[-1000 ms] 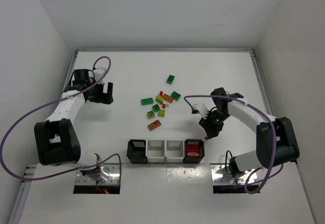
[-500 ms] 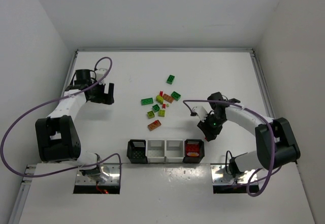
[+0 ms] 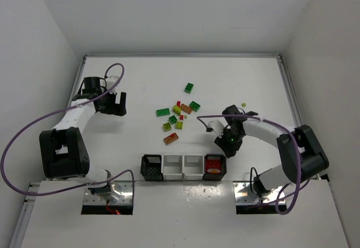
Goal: Sort the legos into containers by color
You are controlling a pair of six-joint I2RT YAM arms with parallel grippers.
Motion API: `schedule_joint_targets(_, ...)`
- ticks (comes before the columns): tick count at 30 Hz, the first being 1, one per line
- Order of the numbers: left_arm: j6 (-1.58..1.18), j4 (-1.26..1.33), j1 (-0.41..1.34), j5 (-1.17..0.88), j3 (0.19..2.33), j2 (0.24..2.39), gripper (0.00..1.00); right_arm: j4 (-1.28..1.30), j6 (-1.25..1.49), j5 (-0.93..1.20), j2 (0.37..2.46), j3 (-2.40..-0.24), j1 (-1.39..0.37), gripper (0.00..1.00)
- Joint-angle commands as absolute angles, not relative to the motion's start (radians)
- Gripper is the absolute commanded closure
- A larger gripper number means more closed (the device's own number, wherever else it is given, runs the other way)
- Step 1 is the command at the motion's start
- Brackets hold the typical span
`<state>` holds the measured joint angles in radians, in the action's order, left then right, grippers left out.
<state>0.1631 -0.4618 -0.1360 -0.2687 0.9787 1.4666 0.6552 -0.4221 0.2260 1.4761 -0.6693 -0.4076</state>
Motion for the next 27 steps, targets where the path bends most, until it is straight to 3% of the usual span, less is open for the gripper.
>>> schedule_joint_targets(1,0.152,-0.442,-0.126,-0.276,0.996,1.468,0.00,0.623,-0.400,0.193,1.488,-0.667,-0.419,0.62)
schedule_joint_targets(9,0.152,-0.442,-0.126,-0.276,0.996,1.468,0.00,0.604,-0.382,0.164,1.529,-0.667,-0.428,0.62)
schedule_joint_targets(27,0.152,-0.442,-0.126,-0.267,1.014,1.496,0.00,0.545,-0.322,0.081,1.569,-0.667,-0.509,0.72)
